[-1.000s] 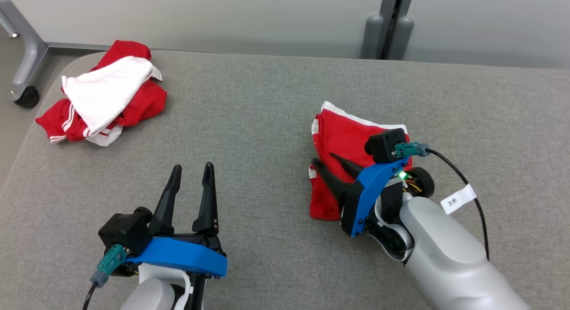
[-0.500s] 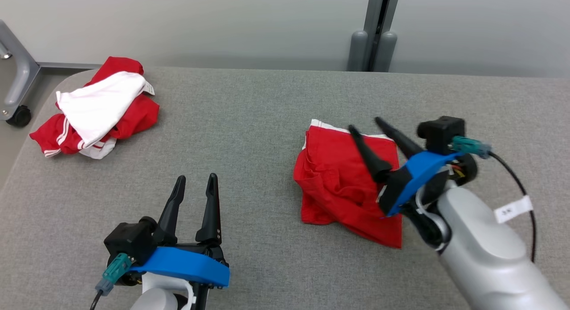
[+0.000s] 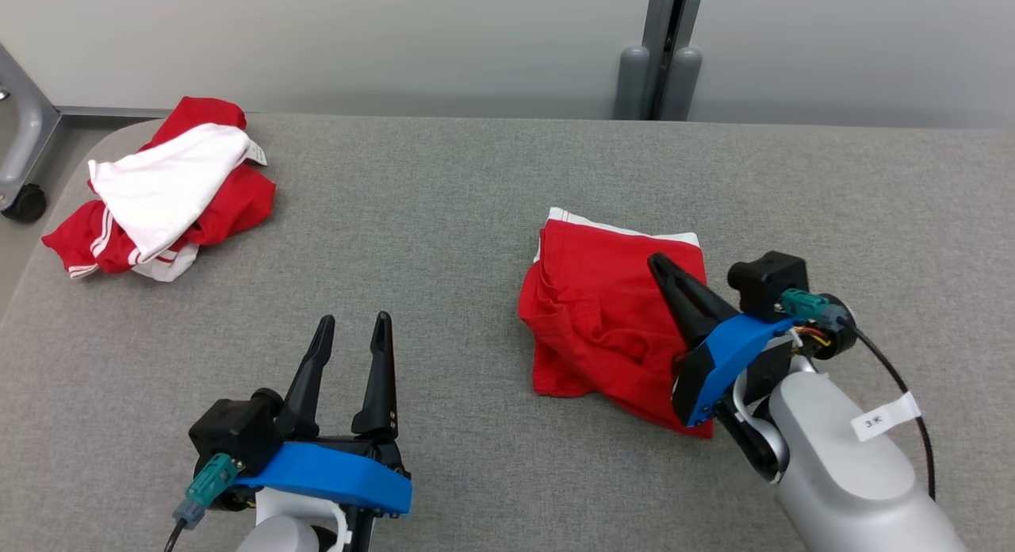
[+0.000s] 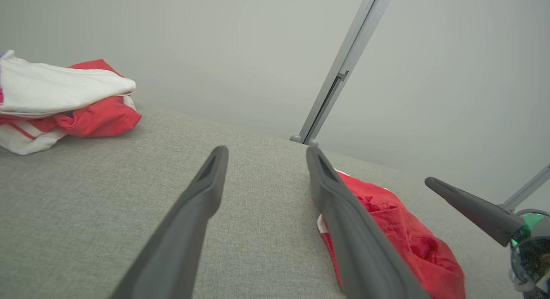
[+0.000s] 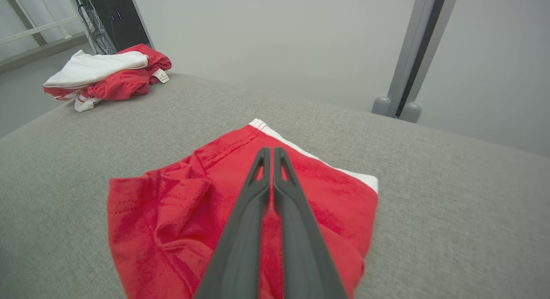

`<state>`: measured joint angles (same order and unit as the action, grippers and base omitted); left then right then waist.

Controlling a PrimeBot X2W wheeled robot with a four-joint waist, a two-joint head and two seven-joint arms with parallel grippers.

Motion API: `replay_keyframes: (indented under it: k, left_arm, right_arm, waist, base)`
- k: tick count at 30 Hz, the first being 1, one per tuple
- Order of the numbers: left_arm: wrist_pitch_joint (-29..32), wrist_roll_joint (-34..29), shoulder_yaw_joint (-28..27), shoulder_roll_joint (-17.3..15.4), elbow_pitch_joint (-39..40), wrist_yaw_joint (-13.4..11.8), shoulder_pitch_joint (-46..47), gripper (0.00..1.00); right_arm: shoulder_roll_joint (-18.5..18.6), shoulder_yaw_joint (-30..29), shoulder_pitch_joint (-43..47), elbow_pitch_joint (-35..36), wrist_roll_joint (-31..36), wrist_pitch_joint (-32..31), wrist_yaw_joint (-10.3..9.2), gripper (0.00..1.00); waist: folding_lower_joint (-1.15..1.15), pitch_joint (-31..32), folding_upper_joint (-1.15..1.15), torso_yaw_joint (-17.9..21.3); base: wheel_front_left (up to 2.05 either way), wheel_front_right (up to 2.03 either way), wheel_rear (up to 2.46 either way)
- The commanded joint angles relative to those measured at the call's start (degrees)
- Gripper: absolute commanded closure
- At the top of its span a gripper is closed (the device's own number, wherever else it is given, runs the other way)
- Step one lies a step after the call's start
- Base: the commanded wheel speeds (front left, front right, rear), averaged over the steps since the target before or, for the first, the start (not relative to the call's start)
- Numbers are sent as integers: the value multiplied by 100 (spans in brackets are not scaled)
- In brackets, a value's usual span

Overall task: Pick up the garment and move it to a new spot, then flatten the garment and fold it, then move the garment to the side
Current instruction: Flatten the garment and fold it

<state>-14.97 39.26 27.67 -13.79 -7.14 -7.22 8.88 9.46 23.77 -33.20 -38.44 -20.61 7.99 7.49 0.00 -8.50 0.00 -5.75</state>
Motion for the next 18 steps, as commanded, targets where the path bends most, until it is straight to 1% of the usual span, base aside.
replay_keyframes:
  k: [1,8,14,16,18]
  left_arm:
    - [-8,-16,-7,-13,12,-11,88,0]
    - [-6,-20,-11,26,-10,-7,170,0]
    - [-11,-12,-57,28,-25,-9,158,0]
    - [-16,-19,-91,42,-28,4,156,0]
    - [-20,-51,-104,79,-35,31,207,0]
  right_arm:
    - [-88,94,56,-51,79,-72,1,100]
    - [-278,459,-56,-509,233,-288,1,100]
    - [-402,781,-170,-731,131,-227,1,100]
    - [-520,1122,-276,-881,84,-235,1,100]
    - [-616,1553,-362,-1215,-113,-319,1,100]
  waist:
    - [0,-38,0,-38]
    - [0,-113,0,-247]
    - [0,-152,0,-351]
    - [0,-181,0,-386]
    - [0,-231,0,-418]
  base:
    - [0,0,0]
    - [0,0,0]
    - [0,0,0]
    - [0,0,0]
    - [0,0,0]
